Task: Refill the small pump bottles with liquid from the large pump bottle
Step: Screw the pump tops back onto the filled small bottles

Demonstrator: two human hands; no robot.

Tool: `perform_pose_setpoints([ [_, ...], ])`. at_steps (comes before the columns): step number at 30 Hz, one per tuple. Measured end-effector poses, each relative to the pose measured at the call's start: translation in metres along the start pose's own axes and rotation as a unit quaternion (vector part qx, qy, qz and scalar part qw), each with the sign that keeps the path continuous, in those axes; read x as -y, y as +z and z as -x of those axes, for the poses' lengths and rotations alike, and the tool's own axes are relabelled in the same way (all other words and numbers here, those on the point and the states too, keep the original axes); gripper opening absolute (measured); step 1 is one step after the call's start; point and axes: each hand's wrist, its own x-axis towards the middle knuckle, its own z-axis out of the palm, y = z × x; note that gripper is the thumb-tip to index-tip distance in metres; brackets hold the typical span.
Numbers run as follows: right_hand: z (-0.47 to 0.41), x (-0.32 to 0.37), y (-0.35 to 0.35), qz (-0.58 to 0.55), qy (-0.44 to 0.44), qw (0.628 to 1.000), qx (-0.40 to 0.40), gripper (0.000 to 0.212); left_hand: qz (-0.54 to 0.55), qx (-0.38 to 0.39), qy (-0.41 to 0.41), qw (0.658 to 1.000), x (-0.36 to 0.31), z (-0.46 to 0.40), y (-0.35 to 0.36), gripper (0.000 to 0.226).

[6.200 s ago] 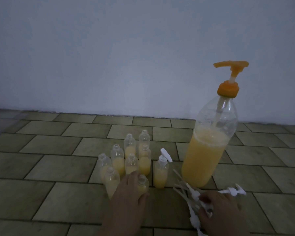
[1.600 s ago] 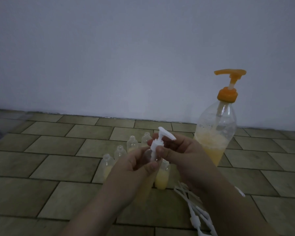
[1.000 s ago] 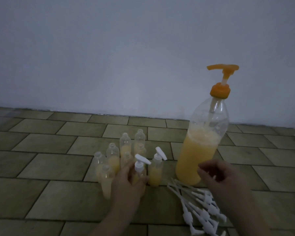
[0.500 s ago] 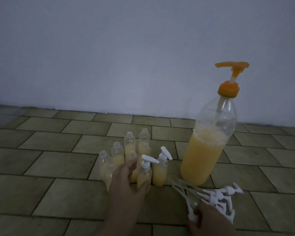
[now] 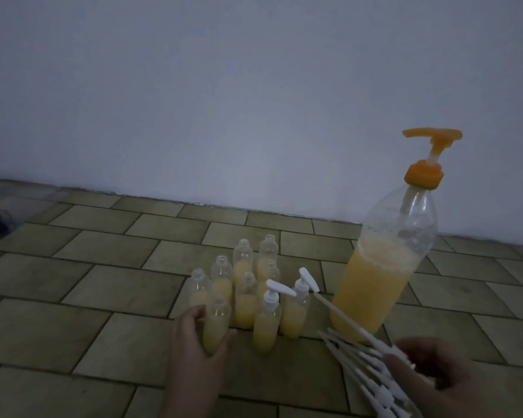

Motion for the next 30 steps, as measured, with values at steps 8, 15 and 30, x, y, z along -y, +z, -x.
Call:
perform_pose_setpoints([
  [8,0.002,0.039,0.005,-0.112,-0.079,0.991,-0.009,0.034,0.008,0.055,0.067,0.996,0.003,-0.005,-0.004,0.03],
  [15,-0.009,0.072,0.025,-0.19,-0.118,0.972,0.073,0.015,0.001,0.05,0.235,0.971,-0.034,0.004,-0.025,0.04],
  [30,-0.016,0.083,0.02,-0.16,-0.109,0.974,0.119,0.047,-0.067,0.04,0.274,0.958,-0.04,0.011,-0.036,0.048],
])
